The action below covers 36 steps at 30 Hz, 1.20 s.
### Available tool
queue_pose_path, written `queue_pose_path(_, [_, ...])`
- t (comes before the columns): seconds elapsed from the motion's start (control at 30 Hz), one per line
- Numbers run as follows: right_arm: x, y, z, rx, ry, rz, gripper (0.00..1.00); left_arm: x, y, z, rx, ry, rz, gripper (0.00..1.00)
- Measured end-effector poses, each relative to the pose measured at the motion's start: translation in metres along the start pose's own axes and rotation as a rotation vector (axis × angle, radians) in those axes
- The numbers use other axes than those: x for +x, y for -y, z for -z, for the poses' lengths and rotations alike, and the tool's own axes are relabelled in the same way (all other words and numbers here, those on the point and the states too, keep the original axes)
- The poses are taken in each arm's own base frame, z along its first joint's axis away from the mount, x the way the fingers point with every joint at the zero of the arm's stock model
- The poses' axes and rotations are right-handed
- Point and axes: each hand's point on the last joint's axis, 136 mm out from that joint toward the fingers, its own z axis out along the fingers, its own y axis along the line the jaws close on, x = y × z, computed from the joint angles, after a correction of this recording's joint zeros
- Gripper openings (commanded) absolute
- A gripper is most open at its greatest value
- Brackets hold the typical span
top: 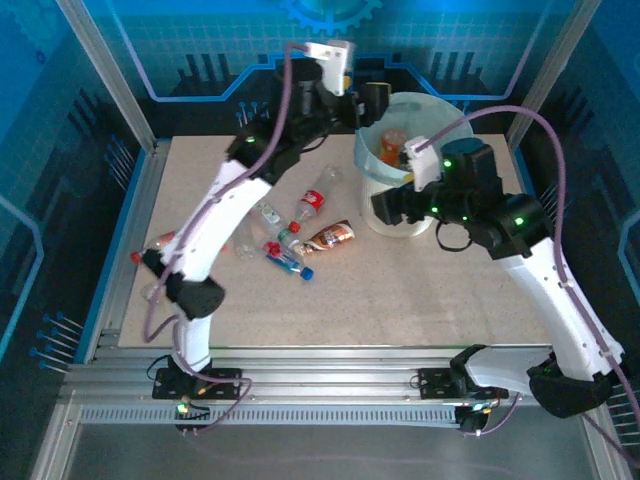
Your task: Put the plastic bottles in the bin
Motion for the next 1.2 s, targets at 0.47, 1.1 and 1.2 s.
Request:
queue_pose_path(0.47, [0.026, -0.12, -0.126, -0.233, -0.213, 0.223, 0.8, 0.078, -0.164, 0.21, -0.546, -0.113, 0.129, 0.86])
queue_pose_path(1.1, [0.135, -0.146, -0.311, -0.158, -0.55, 0.259, 0.83, 0.238, -0.223, 0.327, -0.858, -0.305, 0.231, 0.92])
queue_pose_path(1.2, [0.146, -0.145, -0.327, -0.14, -0.579, 0.266, 0.83, 0.248, -0.224, 0.328, -0.864, -0.316, 0.25, 0.92])
